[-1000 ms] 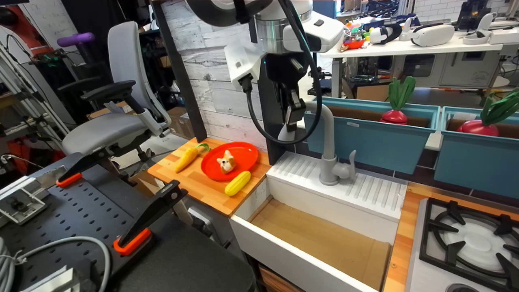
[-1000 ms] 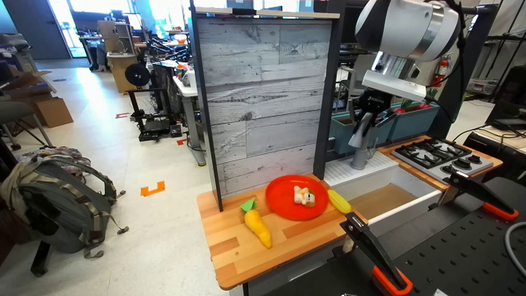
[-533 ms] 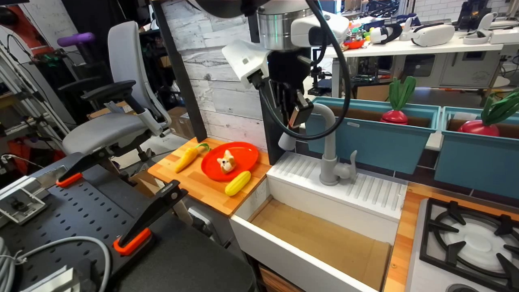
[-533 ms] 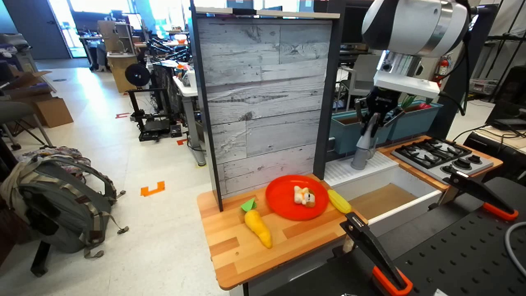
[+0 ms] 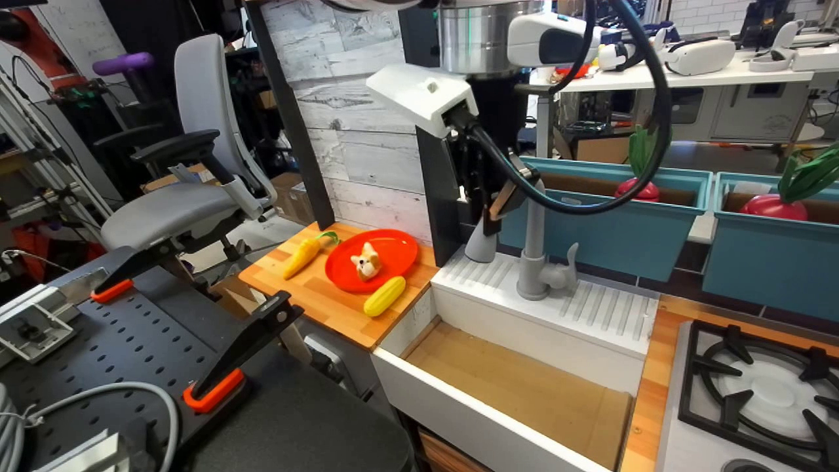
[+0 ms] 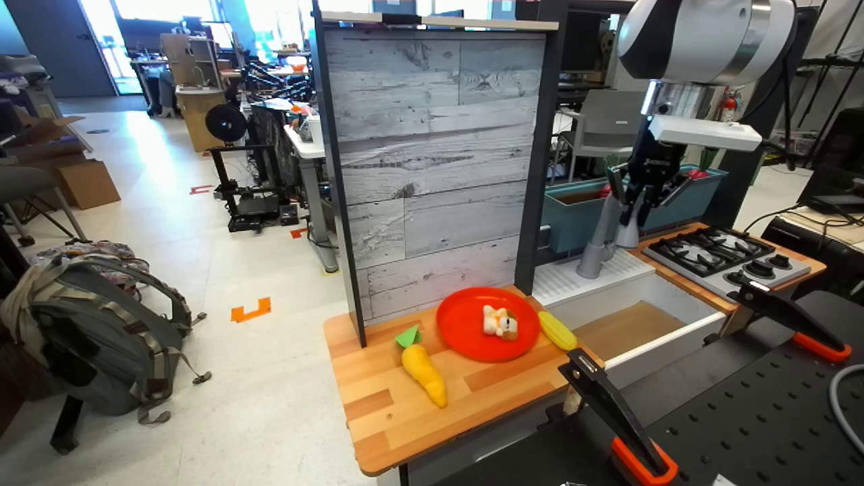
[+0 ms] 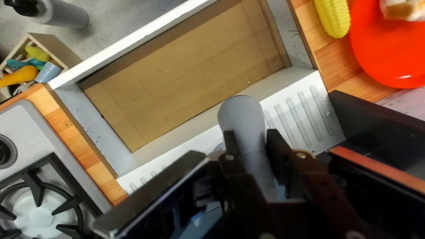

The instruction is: Move the tap nozzle to the right

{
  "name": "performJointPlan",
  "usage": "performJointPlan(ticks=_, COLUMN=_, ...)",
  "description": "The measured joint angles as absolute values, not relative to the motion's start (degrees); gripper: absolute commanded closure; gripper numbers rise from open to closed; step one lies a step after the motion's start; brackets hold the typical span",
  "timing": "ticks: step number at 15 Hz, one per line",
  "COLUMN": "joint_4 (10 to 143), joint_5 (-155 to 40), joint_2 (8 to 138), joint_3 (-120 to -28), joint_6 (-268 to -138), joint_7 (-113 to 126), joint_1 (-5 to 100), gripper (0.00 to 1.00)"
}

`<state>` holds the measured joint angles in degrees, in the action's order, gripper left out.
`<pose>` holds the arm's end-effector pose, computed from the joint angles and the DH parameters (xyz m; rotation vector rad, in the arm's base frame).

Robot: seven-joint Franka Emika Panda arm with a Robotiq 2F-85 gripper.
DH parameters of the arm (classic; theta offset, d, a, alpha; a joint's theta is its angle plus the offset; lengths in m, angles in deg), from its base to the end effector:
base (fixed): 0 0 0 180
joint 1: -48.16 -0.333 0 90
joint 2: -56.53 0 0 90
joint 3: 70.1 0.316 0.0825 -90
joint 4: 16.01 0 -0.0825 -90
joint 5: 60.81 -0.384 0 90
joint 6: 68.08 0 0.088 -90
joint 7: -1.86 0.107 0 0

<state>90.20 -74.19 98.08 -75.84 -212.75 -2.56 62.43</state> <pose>0.5905 -0.2155 0.1244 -2.9949 0.6737 0.0476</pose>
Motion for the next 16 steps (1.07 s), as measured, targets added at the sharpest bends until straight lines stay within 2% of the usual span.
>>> performJointPlan(ticks=11, joint_4=89.27, joint_5=-68.41, joint_2=98.5, joint_3=-76.91, joint_6=-211.67, joint_7=-4.06, joint_1=62.71, gripper=0.93)
performJointPlan(ticks=12, joint_4=89.25, joint_5=-68.04, joint_2=98.52, joint_3=-76.91, joint_6=-211.67, joint_7=-4.06, joint_1=62.69, gripper=0.65)
performJointPlan(ticks=13, joint_4=89.24, joint_5=-67.69, joint_2=98.52, joint_3=-76.92, joint_6=-211.68, joint_7=-4.07, joint_1=62.65, gripper=0.45)
performJointPlan(ticks=16, joint_4=89.25, joint_5=-66.59, joint_2=98.5, joint_3=-77.16, joint_6=-211.54, joint_7=-4.3, joint_1=62.69, gripper=0.26)
